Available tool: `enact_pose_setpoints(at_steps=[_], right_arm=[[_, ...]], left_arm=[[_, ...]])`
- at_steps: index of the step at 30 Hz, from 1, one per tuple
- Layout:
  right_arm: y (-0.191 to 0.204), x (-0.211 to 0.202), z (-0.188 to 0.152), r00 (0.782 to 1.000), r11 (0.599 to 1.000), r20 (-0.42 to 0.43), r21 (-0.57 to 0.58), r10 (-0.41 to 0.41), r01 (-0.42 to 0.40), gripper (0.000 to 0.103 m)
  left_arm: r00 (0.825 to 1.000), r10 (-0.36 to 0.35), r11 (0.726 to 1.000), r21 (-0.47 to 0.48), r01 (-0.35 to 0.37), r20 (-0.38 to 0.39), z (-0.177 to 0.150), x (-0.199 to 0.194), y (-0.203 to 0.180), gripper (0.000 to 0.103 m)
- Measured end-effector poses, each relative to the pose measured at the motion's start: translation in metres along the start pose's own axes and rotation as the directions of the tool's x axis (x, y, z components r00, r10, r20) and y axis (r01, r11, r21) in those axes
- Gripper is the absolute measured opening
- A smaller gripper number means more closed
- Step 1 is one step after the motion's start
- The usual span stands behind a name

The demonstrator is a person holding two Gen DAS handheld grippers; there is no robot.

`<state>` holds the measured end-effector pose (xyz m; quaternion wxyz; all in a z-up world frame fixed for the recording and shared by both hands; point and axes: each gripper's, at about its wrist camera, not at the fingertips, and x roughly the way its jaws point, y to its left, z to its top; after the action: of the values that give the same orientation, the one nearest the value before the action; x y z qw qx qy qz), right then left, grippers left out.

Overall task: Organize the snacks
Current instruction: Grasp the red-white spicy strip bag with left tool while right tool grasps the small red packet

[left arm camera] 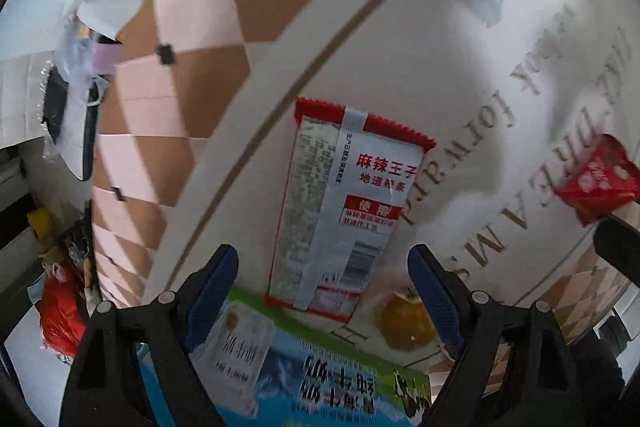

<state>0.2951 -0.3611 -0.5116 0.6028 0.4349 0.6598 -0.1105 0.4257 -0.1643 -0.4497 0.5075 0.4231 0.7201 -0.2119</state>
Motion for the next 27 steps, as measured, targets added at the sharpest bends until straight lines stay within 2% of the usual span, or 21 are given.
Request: enact_pose_setpoints(at_steps=[3,4,5,6,7,9,10,11,13,21,24,27], right_arm=[[0.006,0.009,0.001,1.0,1.0,-0.011,-0.01,-0.005,0.005,0.097],[0.009,0.012,0.001,1.0,1.0,-0.016,-0.014,-0.007,0.007,0.096],[0.01,0.014,0.002,1.0,1.0,-0.018,-0.017,-0.009,0.009,0.096],[0.011,0.017,0.002,1.0,1.0,-0.021,-0.017,-0.019,0.018,0.092],[0.013,0.022,0.002,0.999,0.999,-0.029,-0.02,-0.03,0.03,0.084],[0.019,0.026,0.002,0.998,0.998,-0.024,-0.029,-0.052,0.051,0.076],[0.025,0.027,0.002,0.998,0.997,-0.013,-0.048,-0.067,0.067,0.068],[0.03,0.027,0.002,0.996,0.994,-0.004,-0.063,-0.085,0.084,0.067],[0.037,0.029,0.001,0.994,0.99,0.015,-0.084,-0.109,0.11,0.046],[0.053,0.03,-0.01,0.995,0.989,0.032,-0.115,-0.089,0.092,0.043],[0.062,0.019,-0.019,0.997,0.988,0.048,-0.137,-0.065,0.071,0.043],[0.08,-0.002,-0.029,0.997,0.982,0.074,-0.18,-0.035,0.048,0.042]], left_arm=[[1.0,-0.017,1.0,-0.007,0.018,0.015,0.0,0.005,0.001,0.086],[0.999,-0.037,0.999,-0.018,0.037,0.033,-0.002,0.003,0.002,0.081],[0.997,-0.057,0.998,-0.027,0.058,0.046,-0.004,0.002,0.003,0.068],[0.994,-0.097,0.994,-0.039,0.099,0.054,-0.007,0.0,0.003,0.062],[0.993,-0.101,0.993,-0.049,0.104,0.066,-0.01,-0.002,0.004,0.054],[0.994,-0.071,0.996,-0.053,0.075,0.086,-0.013,-0.005,0.001,0.052],[0.994,-0.061,0.996,-0.059,0.066,0.095,-0.015,-0.006,-0.001,0.05],[0.993,-0.052,0.996,-0.069,0.06,0.105,-0.017,-0.007,-0.003,0.049],[0.991,-0.039,0.995,-0.082,0.05,0.125,-0.02,-0.012,-0.008,0.048],[0.972,-0.109,0.975,-0.166,0.145,0.206,-0.037,-0.05,0.002,0.047],[0.951,-0.159,0.954,-0.206,0.217,0.266,-0.05,-0.076,0.007,0.047],[0.914,-0.21,0.922,-0.24,0.303,0.347,-0.073,-0.107,0.019,0.047]])
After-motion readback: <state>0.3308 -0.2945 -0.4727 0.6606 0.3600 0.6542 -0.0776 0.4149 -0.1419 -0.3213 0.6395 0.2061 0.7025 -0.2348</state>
